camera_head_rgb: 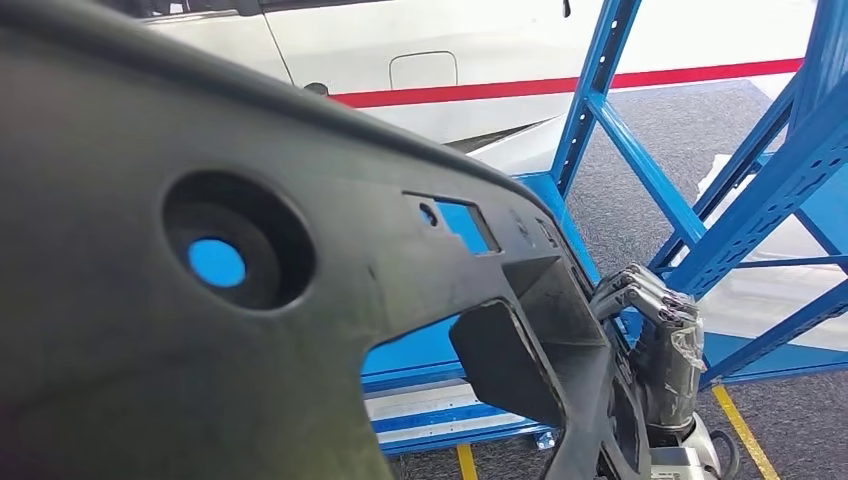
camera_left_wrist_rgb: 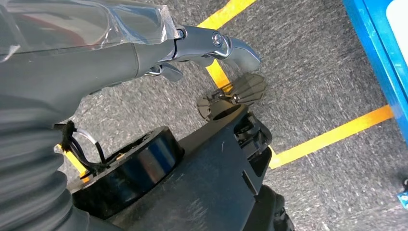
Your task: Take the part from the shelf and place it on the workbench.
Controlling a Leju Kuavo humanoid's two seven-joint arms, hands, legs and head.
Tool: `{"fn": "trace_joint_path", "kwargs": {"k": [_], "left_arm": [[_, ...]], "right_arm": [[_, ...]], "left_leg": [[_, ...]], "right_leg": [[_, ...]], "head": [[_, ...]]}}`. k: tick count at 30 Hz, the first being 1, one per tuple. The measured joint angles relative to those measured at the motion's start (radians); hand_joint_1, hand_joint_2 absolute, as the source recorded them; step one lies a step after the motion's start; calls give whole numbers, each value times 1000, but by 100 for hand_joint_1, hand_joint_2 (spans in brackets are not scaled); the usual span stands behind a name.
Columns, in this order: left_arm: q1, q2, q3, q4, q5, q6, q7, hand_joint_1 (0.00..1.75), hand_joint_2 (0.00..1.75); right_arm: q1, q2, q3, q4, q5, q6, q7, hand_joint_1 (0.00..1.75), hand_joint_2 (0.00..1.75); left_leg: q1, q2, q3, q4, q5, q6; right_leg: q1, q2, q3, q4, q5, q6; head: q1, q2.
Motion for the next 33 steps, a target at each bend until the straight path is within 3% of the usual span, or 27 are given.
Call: {"fn": "trace_joint_path", "kwargs": {"k": [16,25,33], "left_arm": [[-1,-10,-2,0,20,0,-13,0,175],[-2,-26,-4,0,25,-6,-8,0,175],[-2,-26,-4,0,34,-12,-8,0,175]], "right_arm": [[19,30,95,134,-37,267,53,175,175],[21,57,148,211,-42,305,54,175,175],[15,63,160,226,-33,274,49,175,175]], "left_leg": [[0,-1,-1,-1,0,0],[0,-1,-2,0,0,0],[0,-1,-2,0,0,0]], "right_leg": [[1,-1,0,0,0,0],[1,-1,-1,0,0,0],[1,-1,-1,0,0,0]], "head": [[-1,0],[-1,0],[-1,0]]}}
